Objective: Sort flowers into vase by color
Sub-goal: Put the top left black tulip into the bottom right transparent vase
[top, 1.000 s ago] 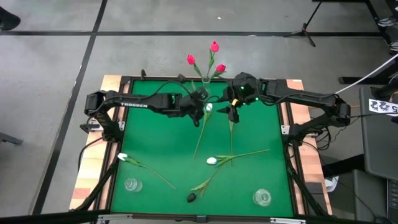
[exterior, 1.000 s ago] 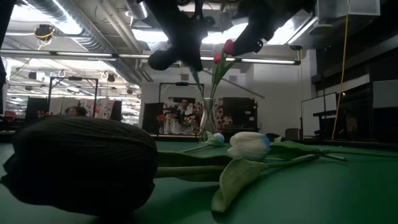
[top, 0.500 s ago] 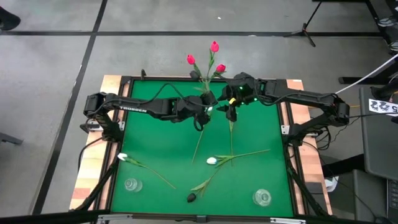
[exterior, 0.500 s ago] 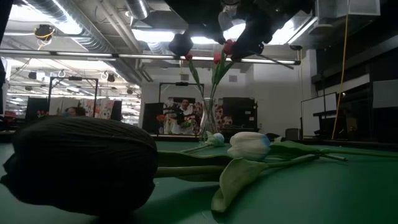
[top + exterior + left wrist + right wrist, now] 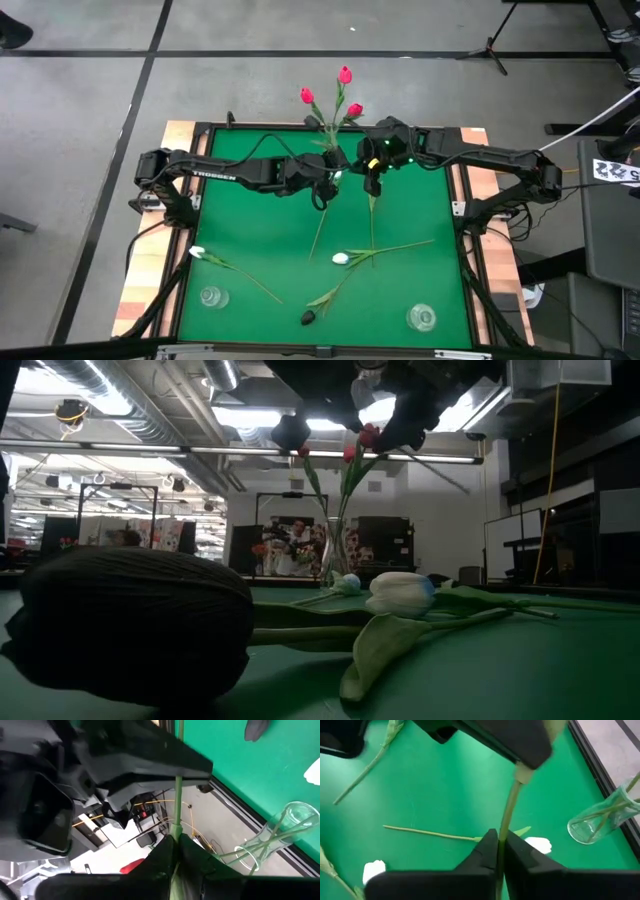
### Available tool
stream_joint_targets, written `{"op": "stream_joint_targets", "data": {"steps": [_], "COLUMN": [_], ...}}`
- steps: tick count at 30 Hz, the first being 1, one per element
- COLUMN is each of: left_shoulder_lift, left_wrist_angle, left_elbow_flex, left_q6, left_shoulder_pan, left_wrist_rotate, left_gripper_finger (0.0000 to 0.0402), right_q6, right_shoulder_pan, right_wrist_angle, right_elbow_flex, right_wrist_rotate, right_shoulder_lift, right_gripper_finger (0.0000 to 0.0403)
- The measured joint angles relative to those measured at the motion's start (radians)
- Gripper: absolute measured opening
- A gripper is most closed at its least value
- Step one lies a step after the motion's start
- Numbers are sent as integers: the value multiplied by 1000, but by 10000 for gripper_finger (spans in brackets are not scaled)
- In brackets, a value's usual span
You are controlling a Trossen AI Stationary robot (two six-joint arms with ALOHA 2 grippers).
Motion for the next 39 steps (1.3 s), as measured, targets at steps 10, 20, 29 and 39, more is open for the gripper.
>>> {"op": "stream_joint_targets", "data": {"steps": [10, 20, 29, 39], "left_shoulder_lift": [-2, -67, -203, -248], "left_wrist_angle": [1, 2, -3, -94], "left_elbow_flex": [0, 0, 1, 1], "left_q6": [-159, -557, -856, -1016], "left_shoulder_pan": [-6, -34, -16, 37], "left_wrist_rotate": [75, 150, 152, 160], "left_gripper_finger": [53, 142, 162, 148], "right_q6": [23, 46, 12, 76], "right_shoulder_pan": [0, 0, 126, 613], "right_wrist_angle": [6, 131, 142, -12], "right_elbow_flex": [-1, -1, -1, -1], "right_wrist_rotate": [-8, 187, 538, 764], "right_shoulder_lift": [0, -19, -231, -370], "right_gripper_finger": [7, 3, 1, 1]}}
